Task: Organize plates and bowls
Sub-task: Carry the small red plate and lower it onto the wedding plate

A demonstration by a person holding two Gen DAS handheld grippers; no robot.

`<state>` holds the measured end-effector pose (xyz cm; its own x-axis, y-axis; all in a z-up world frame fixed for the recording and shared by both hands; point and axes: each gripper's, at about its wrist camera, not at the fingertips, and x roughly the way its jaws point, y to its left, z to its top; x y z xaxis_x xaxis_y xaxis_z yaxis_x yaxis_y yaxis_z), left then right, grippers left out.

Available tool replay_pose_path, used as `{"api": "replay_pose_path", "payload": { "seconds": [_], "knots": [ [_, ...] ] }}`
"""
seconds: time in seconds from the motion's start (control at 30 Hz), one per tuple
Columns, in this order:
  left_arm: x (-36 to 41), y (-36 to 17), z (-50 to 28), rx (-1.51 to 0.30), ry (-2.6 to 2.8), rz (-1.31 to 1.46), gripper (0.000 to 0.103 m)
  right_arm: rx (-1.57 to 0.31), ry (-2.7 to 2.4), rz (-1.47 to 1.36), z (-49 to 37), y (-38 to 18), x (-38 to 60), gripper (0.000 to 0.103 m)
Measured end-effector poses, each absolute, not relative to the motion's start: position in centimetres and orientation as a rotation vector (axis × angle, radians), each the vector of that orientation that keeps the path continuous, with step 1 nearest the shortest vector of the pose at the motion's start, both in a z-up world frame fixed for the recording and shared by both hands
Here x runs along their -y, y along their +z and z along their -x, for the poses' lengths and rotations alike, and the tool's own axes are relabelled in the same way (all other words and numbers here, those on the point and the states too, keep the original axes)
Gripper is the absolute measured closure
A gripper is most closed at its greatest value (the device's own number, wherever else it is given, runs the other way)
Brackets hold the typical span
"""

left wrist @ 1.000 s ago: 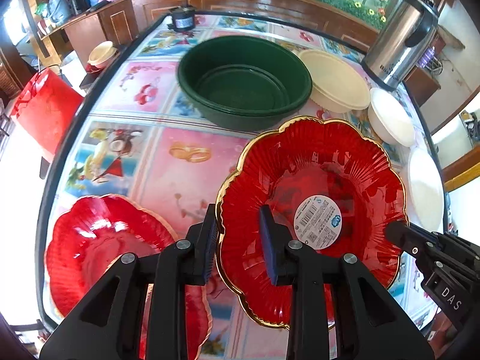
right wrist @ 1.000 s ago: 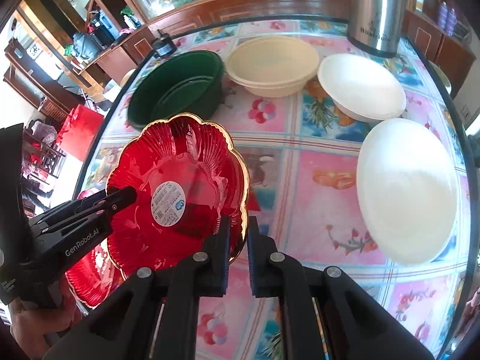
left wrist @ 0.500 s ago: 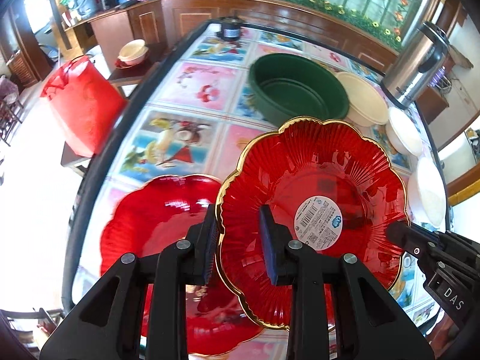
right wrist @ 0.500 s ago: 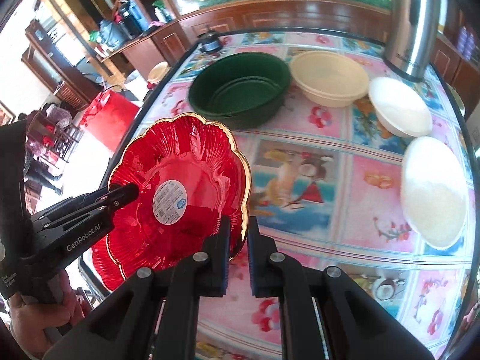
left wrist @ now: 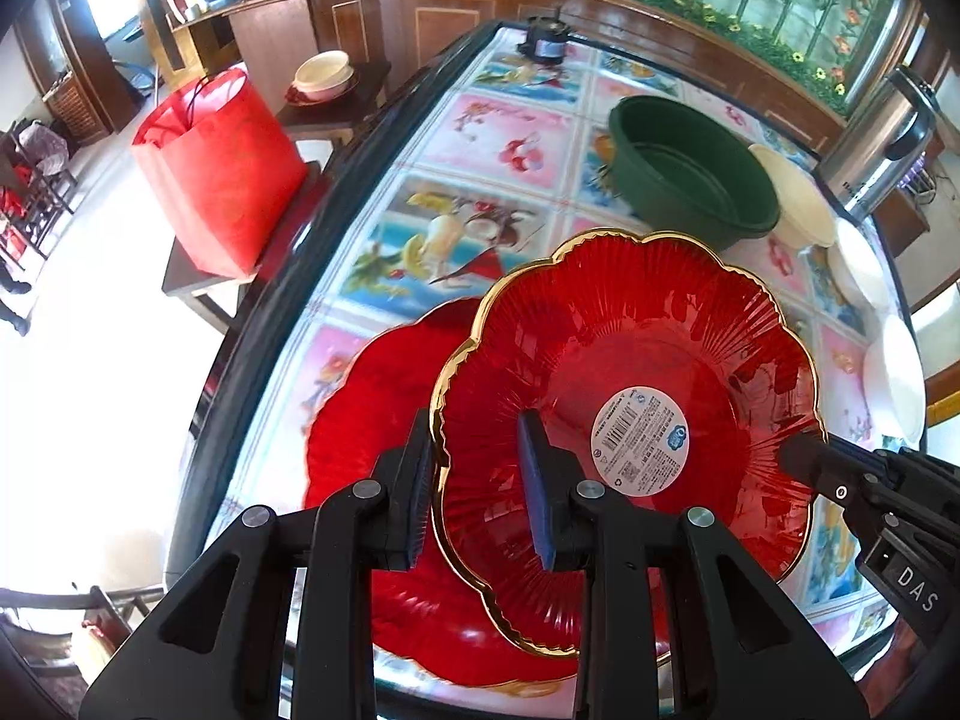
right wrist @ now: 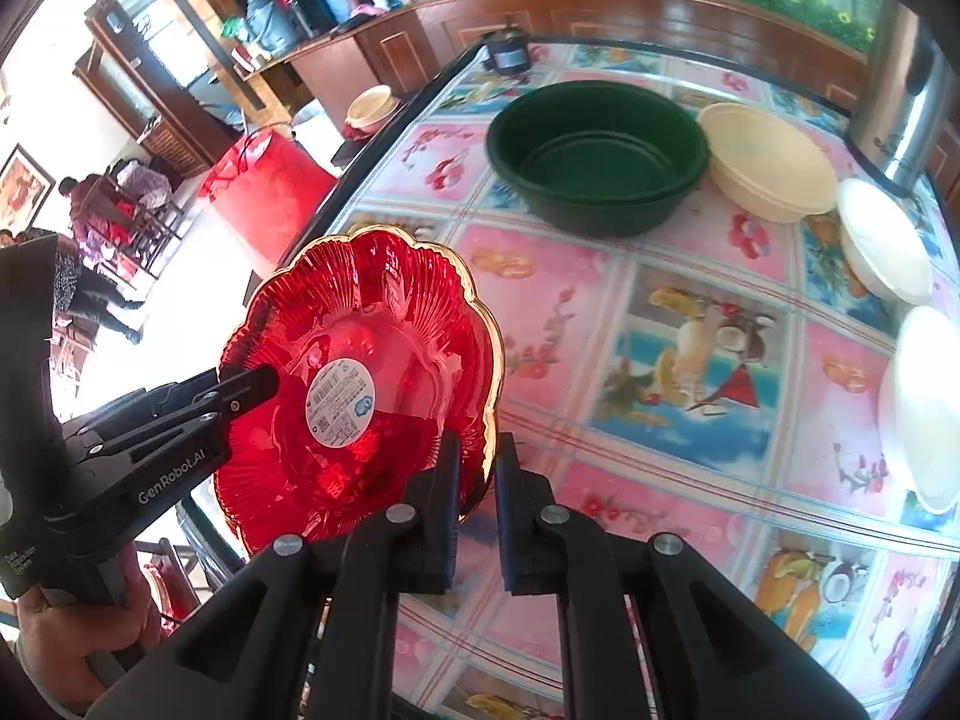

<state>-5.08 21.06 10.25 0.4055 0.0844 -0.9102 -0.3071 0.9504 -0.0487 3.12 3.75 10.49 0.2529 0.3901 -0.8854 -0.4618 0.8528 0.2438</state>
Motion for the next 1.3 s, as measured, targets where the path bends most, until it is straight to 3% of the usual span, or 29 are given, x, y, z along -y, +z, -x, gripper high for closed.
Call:
{"api": "replay_pose_path", "payload": {
  "seconds": [0.73,1.13,1.2,1.27,1.3],
  "knots": [
    [-24.4,4.3,6.8,-1.243,0.321,0.221,0.076,-1.318,0.597,0.203,-2.2,4.9,-9.4,0.091],
    [-23.7,3.9,6.6,-1.237,0.324,0.185,0.075,-1.310,0.570,0.276,-2.2,4.6,-10.0,0.089],
    [-23.6,3.8,6.6,-1.236,0.324,0.183,0.072,-1.312,0.570,0.278,-2.3,4.6,-10.0,0.089],
    [-23.3,3.8,6.5,-1.237,0.307,0.188,0.058,-1.314,0.567,0.280,-2.3,4.6,-10.1,0.089],
    [-23.2,3.8,6.5,-1.241,0.300,0.187,0.056,-1.314,0.566,0.278,-2.4,4.6,-10.1,0.089]
  ]
}}
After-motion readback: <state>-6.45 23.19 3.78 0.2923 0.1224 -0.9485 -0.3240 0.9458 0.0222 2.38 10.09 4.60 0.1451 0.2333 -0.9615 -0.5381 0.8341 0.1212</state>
